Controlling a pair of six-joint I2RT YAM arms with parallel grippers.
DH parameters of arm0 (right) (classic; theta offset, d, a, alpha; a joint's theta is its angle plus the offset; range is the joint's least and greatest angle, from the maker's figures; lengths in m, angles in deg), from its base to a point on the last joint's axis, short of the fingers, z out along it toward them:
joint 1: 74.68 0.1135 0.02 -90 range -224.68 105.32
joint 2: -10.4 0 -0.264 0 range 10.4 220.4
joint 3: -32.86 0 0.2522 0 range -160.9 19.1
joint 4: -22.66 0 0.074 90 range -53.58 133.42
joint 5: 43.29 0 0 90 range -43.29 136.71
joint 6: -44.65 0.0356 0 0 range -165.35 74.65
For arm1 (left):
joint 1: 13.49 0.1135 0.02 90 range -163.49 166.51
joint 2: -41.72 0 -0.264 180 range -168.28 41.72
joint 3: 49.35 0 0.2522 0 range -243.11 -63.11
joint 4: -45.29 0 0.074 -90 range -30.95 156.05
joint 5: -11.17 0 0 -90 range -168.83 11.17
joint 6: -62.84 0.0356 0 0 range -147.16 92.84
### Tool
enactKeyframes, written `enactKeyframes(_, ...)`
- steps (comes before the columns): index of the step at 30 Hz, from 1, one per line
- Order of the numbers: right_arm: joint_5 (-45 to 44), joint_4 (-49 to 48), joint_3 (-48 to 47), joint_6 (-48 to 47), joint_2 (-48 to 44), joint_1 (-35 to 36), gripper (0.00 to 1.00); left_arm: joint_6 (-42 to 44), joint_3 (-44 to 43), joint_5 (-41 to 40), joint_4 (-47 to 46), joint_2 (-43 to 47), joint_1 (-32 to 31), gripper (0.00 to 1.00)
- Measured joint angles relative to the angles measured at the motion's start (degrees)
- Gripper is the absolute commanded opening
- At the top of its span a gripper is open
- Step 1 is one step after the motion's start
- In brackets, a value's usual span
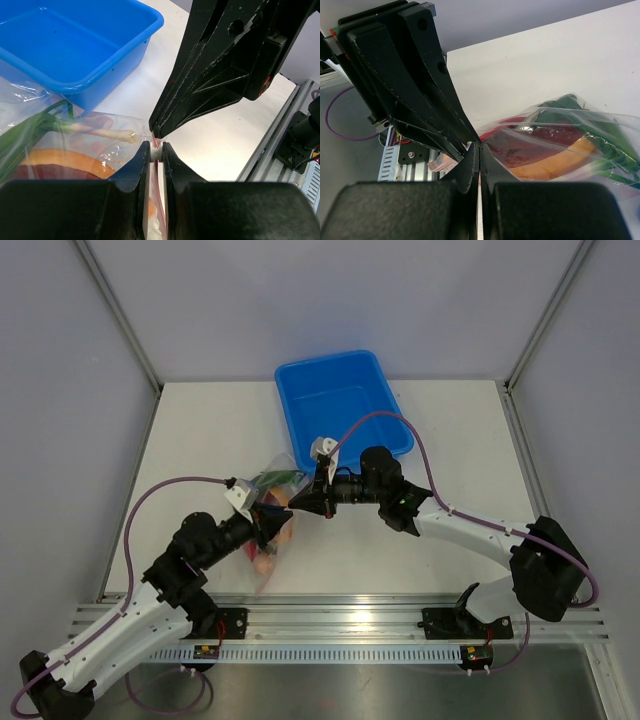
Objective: Open the zip-top bag and remove the fake food
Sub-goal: Unzip the zipper food storage bag at the center of the board.
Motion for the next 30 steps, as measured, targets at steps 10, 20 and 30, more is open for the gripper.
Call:
enactKeyframes(10,-5.4,-3.2,3.1,4.5,-1.5,0.0,0.0,0.0,-0.9,-0.6,-0.4,-3.5,0.0,0.0)
enactKeyframes(20,-14.1,-8.3,8.5,6.8,-7.8,0.0,0.0,-0.1,-1.6,-0.7,0.4,-3.7,-0.9,0.0)
enactKeyframes(30,-21.7,-12.7,11.8,7.5,-11.5,0.0,0.0,-0.4,-3.6,-6.2,4.2,-3.0,-3.0,0.0)
